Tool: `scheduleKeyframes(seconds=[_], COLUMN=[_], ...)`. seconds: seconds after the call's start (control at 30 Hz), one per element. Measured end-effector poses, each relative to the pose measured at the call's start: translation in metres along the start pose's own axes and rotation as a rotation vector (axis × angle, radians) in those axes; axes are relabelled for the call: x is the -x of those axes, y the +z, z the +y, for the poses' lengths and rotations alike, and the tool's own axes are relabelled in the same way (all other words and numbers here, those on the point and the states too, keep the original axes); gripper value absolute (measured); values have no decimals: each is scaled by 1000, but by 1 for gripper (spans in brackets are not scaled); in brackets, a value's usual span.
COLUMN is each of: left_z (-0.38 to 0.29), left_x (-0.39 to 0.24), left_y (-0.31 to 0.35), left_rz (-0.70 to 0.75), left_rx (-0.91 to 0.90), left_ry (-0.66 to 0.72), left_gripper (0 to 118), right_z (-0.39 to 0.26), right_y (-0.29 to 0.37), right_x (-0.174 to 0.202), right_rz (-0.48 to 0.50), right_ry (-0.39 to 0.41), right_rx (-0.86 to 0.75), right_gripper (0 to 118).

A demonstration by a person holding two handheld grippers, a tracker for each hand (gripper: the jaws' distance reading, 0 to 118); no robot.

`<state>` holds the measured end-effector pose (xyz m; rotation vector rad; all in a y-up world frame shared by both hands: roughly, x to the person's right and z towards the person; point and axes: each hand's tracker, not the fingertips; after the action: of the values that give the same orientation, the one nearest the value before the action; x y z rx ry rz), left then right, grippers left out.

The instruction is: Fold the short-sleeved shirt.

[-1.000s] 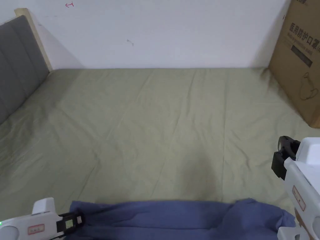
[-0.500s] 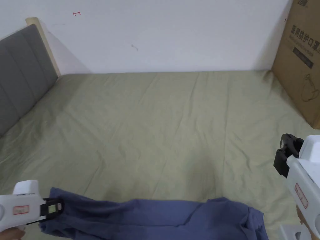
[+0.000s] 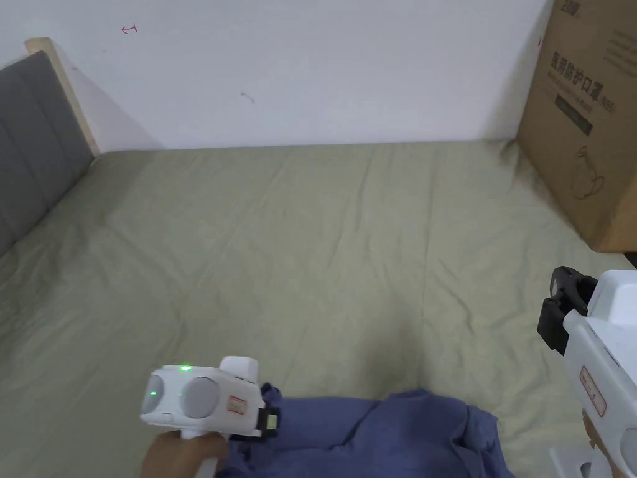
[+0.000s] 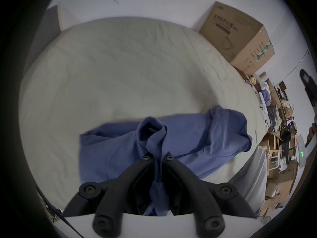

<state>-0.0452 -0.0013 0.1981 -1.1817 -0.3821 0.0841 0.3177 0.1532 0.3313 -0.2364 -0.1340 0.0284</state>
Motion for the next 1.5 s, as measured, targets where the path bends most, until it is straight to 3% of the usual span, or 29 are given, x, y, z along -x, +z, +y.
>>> scheduleKeyframes(seconds=[0.13,0.17,0.23,0.33,0.4,0.6,0.7,0.77,0.9,0.93,1.17,1.5], left_z=[-6,-7,-7,-5,-1,5,3,-2,-16,-21,-50,-59], left_x=[-20,-23,-25,-26,-29,-11,3,14,29,26,16,-34], left_y=[-40,-44,-41,-26,-13,45,69,77,73,71,14,-54], left_rz=[61,77,73,-67,-99,-19,92,145,141,141,168,93], left_rx=[62,56,41,-1,-42,-240,-330,-383,-432,-434,-347,-224], left_ry=[-45,-41,-13,85,128,102,71,79,94,90,-3,-76], left_gripper=[8,14,47,68,98,101,98,85,13,4,0,0], right_z=[-4,-4,-5,-5,-4,2,5,6,8,8,11,8], right_y=[1,2,3,2,1,2,1,2,2,2,4,7], right_x=[-7,-8,-10,-12,-12,-8,-6,-5,-4,-3,-1,-17], right_rz=[-10,-10,-15,-19,-15,-2,2,4,8,9,10,-18], right_ry=[3,5,7,-2,-9,-2,-1,1,2,1,3,15], right_rx=[16,18,22,26,27,13,8,4,-1,-3,-4,7], right_gripper=[0,0,0,0,0,0,0,0,0,0,0,0])
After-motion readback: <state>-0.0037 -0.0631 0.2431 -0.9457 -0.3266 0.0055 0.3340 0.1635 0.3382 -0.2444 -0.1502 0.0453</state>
